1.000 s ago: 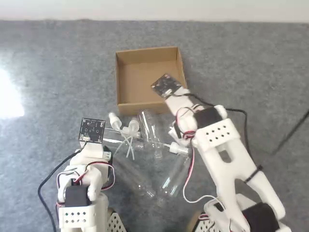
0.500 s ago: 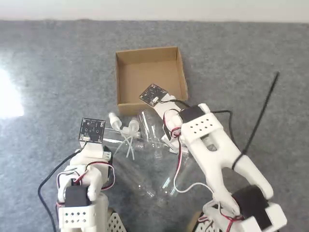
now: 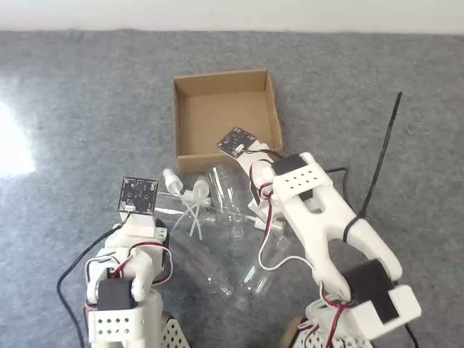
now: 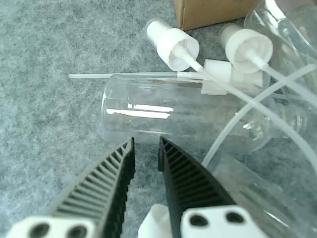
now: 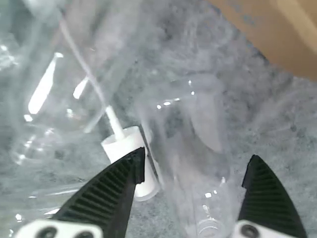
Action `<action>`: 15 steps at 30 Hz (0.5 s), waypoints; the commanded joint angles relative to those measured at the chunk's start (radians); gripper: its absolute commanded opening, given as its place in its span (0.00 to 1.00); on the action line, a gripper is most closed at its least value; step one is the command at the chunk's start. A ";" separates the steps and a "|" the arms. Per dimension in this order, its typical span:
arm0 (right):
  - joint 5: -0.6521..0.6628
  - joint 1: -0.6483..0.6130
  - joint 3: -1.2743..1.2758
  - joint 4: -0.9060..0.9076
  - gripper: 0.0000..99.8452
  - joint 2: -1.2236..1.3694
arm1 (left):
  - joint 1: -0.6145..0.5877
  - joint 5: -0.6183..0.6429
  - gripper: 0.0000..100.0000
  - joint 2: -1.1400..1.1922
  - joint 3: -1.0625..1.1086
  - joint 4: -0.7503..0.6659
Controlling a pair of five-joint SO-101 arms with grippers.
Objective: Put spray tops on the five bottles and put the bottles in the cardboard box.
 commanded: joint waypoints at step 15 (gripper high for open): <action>0.012 0.018 -0.064 -0.013 0.14 0.021 | 0.000 0.009 0.07 -0.018 -0.002 0.005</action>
